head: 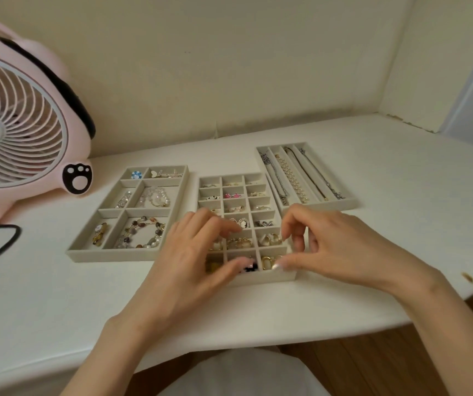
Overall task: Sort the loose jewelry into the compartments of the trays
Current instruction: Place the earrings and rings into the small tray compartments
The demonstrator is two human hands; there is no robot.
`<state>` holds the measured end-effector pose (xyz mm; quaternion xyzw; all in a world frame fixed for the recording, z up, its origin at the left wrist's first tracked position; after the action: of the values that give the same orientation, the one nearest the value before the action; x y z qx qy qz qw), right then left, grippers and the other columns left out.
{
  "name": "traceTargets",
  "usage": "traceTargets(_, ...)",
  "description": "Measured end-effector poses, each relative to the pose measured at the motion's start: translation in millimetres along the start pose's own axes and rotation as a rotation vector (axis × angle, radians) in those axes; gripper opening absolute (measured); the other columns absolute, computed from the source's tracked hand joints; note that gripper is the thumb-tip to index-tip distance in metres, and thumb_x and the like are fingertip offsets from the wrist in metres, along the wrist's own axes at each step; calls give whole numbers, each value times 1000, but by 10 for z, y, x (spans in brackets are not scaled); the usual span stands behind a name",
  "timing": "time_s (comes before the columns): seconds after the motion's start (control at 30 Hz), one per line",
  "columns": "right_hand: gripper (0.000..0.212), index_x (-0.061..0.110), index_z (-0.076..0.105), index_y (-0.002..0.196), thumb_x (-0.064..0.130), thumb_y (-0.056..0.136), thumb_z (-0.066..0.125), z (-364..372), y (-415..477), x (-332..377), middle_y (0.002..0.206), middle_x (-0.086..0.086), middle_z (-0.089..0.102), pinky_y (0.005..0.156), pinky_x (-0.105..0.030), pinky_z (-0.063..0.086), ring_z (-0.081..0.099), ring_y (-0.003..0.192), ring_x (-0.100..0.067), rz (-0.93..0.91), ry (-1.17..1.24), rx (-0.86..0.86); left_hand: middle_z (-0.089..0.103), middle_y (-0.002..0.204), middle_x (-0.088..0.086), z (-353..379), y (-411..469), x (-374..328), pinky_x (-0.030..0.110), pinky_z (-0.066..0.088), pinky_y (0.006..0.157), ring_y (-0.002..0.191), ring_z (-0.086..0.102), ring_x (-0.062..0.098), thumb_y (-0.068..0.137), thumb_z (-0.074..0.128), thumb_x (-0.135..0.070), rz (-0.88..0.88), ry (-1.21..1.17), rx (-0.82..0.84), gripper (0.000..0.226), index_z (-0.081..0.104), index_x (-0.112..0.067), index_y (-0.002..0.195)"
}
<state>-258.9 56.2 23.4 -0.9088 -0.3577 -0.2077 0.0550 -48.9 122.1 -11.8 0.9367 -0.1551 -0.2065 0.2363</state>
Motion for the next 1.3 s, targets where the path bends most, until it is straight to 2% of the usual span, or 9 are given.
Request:
traceTargets(0.13,51,34,38,86,62,61,74,85,-52,20,84,13,60,55,-17,34,50,64,-1,25,-73,39,47,109,-11,-26,-153,71,28,37,83,98,43,9,70,50,-74,-44,73,-18,71,47,-27,122)
traceTargets(0.27,53,34,36,85,61,60,74,126,-78,15,88,19,50,56,-15,30,44,70,4,37,-109,-79,47,115,-1,-31,-204,126,31,26,87,105,42,18,59,50,-78,-139,187,-43,93,35,-24,134)
traceTargets(0.43,55,31,36,91,62,63,72,167,-4,-19,97,19,41,61,-14,31,45,86,-4,42,-179,-196,45,116,-2,-24,-140,144,33,25,85,106,46,20,55,47,-81,-233,236,-79,99,29,-26,135)
traceTargets(0.53,53,29,41,94,60,65,73,164,127,-80,103,14,42,66,-21,31,48,92,-8,59,-213,-251,47,112,1,-2,5,234,27,16,78,103,44,21,53,47,-82,-232,309,-84,99,34,-22,130)
traceTargets(0.67,40,28,47,95,49,73,73,168,319,-133,104,11,39,68,-24,29,46,88,-10,45,-221,-279,47,97,2,43,241,373,29,14,73,90,43,24,52,60,-73,-196,405,-79,74,53,-18,101)
traceTargets(0.77,31,26,51,95,42,78,72,184,462,-153,104,9,41,67,-24,29,48,86,-11,21,-222,-279,50,84,2,88,410,428,33,22,70,80,46,25,54,73,-59,-92,492,-41,52,52,-18,78)
traceTargets(0.87,23,24,53,91,37,81,70,195,586,-182,101,7,42,66,-24,30,49,88,-13,17,-244,-288,52,74,1,131,539,452,33,26,65,72,50,25,47,83,-49,-24,518,2,49,52,-17,68)
traceTargets(1.1,21,27,52,88,39,81,68,142,743,-248,99,8,38,69,-25,27,44,86,-14,83,-279,-281,54,71,1,203,719,539,33,28,63,69,52,26,47,85,-45,-1,483,17,48,52,-17,67)
traceTargets(1.3,27,27,55,100,46,82,65,146,748,-163,101,10,40,70,-24,29,44,88,-8,53,-239,-339,55,91,1,5,634,714,32,28,74,89,48,23,79,62,-48,-177,330,-141,35,58,-15,88)
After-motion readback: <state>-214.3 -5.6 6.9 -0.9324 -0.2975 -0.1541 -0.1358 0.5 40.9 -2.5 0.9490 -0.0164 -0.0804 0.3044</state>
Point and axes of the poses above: each hand's wrist, its own y-axis towards the middle knuckle, its own z-axis out of the palm, x = y × z, the point moved 1 cm from there along y, towards the middle knuckle
